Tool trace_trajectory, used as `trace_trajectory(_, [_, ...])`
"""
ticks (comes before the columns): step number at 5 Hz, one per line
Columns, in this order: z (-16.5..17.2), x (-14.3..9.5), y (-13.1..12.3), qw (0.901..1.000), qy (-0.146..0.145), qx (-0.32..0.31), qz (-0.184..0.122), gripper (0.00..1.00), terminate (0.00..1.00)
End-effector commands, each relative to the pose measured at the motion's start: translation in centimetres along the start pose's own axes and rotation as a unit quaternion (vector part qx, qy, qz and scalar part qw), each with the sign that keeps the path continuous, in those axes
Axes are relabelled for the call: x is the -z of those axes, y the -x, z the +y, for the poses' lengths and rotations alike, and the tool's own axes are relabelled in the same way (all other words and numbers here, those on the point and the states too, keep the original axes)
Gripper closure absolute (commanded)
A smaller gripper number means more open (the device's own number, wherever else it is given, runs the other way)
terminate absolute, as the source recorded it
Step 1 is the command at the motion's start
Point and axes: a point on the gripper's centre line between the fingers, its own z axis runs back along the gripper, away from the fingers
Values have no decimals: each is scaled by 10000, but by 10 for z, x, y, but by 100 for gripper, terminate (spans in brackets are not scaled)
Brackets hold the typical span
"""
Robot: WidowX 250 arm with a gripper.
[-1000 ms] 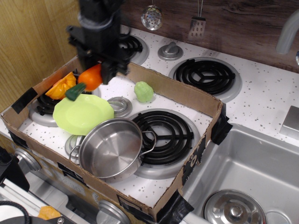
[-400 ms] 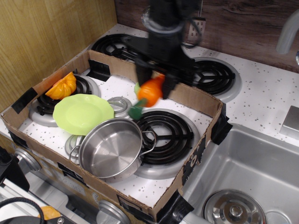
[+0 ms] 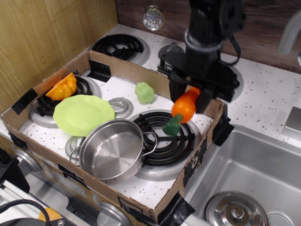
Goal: Take carrot off plate
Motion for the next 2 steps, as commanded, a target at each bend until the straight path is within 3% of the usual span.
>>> trace_trajectory(1, [-5, 20, -8, 9990, 318, 76, -295, 100, 0])
trace_trajectory(2, [-4, 32, -15, 9984, 443, 120, -334, 100, 0])
